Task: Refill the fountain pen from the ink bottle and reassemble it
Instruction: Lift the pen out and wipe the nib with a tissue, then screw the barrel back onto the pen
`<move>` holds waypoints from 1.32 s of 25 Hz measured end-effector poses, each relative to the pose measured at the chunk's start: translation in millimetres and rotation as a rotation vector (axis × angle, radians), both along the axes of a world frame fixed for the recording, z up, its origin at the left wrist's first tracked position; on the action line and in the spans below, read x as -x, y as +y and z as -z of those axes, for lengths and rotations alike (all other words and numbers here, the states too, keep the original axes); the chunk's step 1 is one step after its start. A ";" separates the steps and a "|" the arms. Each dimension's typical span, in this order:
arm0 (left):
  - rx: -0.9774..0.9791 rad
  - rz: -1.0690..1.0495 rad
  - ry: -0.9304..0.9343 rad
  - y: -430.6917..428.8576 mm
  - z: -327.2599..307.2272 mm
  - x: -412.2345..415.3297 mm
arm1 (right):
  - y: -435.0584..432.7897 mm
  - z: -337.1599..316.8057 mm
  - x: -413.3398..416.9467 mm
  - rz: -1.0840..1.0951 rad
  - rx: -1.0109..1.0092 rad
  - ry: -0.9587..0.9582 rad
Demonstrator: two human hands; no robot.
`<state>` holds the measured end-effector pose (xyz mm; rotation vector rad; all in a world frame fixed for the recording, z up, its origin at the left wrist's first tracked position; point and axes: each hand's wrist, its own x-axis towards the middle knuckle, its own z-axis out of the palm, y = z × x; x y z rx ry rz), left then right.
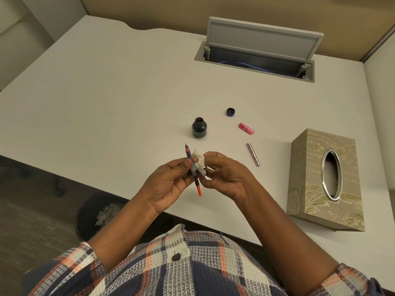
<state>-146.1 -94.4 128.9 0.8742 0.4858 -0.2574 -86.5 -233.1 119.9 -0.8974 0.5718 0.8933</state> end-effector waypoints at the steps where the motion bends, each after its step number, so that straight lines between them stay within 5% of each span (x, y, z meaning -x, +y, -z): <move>1: -0.004 0.004 0.004 0.0 0.1 0.8 | -0.3 -0.4 -0.5 -0.005 -0.007 0.022; 14: 0.162 -0.156 0.036 3.9 3.9 -2.0 | -6.3 -0.8 -8.7 0.092 -0.008 0.022; 16: 0.218 -0.184 0.026 5.4 4.6 -3.9 | -15.9 9.4 -16.4 0.192 0.194 -0.120; 19: 0.284 -0.234 -0.004 7.8 6.8 -6.4 | -41.5 41.6 -29.6 0.215 0.903 -0.573; 21: 0.349 -0.267 -0.033 10.1 8.3 -7.6 | -60.8 68.0 -35.1 0.038 1.339 -0.736; 23: 0.381 -0.289 -0.043 12.7 9.5 -9.0 | -71.1 88.3 -35.5 -0.169 1.520 -0.726; 29: 0.440 -0.383 -0.045 17.3 7.1 -18.7 | -80.8 110.4 -36.2 -0.055 1.552 -0.773; 33: 0.465 -0.470 -0.067 30.3 1.8 -14.7 | -65.9 81.0 -23.9 0.084 1.227 -0.777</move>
